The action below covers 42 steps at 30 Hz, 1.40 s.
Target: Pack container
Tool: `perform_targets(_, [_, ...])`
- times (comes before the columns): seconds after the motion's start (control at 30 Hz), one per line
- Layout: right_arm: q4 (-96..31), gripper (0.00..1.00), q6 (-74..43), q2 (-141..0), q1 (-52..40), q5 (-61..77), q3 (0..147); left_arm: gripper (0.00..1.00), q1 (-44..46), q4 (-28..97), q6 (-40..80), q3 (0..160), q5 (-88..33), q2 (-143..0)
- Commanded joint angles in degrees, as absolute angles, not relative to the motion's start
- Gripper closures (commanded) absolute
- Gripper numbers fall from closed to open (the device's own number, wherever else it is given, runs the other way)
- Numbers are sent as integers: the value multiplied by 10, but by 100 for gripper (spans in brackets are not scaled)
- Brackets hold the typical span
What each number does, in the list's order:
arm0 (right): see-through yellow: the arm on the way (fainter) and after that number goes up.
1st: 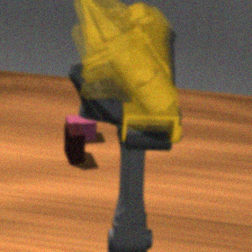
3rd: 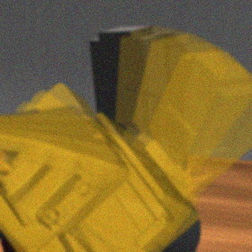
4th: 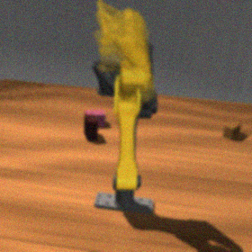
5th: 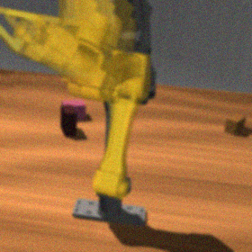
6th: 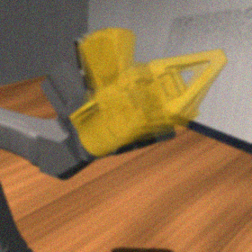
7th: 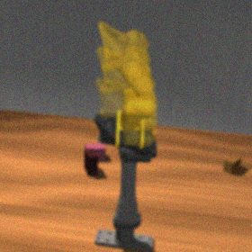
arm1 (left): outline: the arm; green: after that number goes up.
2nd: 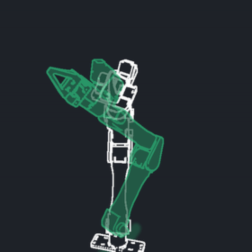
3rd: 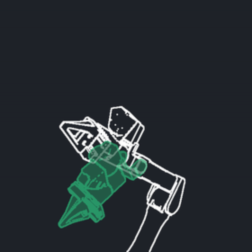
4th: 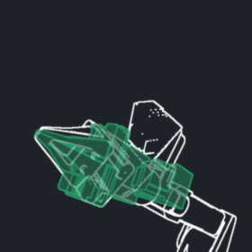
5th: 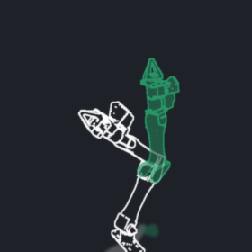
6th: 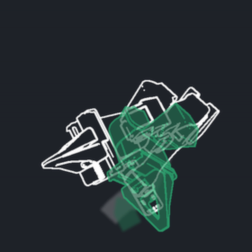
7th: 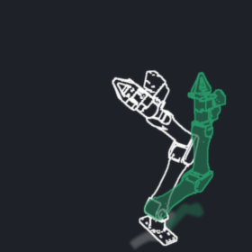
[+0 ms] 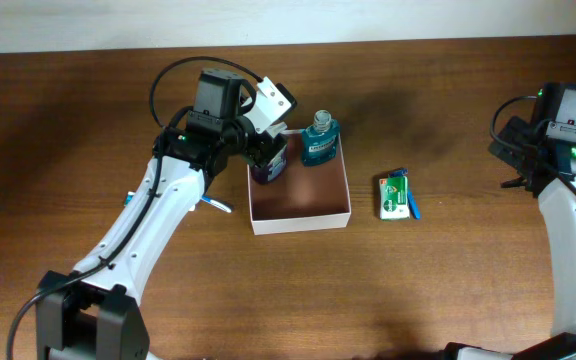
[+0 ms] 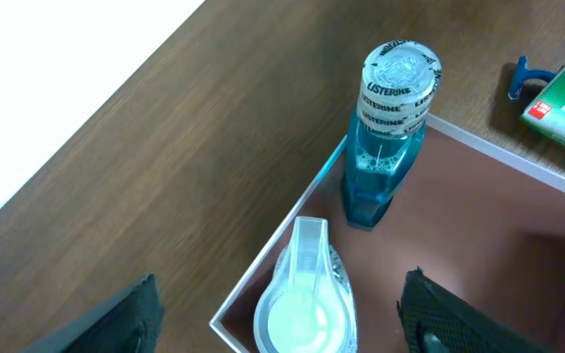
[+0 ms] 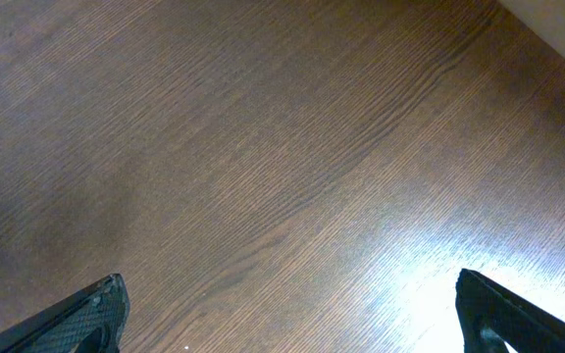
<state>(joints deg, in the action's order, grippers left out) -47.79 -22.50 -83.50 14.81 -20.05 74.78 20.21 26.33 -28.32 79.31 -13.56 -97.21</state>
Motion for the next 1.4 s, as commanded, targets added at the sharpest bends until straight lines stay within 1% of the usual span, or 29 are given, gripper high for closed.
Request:
perform_targets(0.0, [-478,2,-230,-820,150,-199,753,22,205,269,-288,800,-146,-980])
perform_targets(0.23, [-478,1,-230,-820,150,-199,753,22,205,294,-288,800,-141,-991])
perform_targets(0.5, [-478,1,-230,-820,150,-199,753,23,205,294,-288,800,-137,-991])
perform_targets(0.77, [-478,1,-230,-820,150,-199,753,24,205,320,-288,800,-102,-991])
perform_targets(0.83, [-478,1,-230,-820,150,-199,753,30,205,320,-288,800,-102,-991])
perform_targets(0.87, [-478,1,-230,-820,150,-199,753,36,205,320,-288,800,-102,-991])
perform_targets(0.93, [-478,1,-230,-820,150,-199,753,44,205,320,-288,800,-102,-991])
perform_targets(1.0, [-478,1,-230,-820,150,-199,753,49,205,319,-288,800,-102,-991])
perform_targets(1.13, [-478,1,-230,-820,150,-199,753,50,205,319,-288,800,-102,-991])
perform_targets(1.27, [-478,1,-230,-820,150,-199,753,61,205,320,-288,800,-103,-991])
perform_targets(1.37, [-478,1,-230,-820,150,-199,753,62,205,320,-288,800,-103,-991])
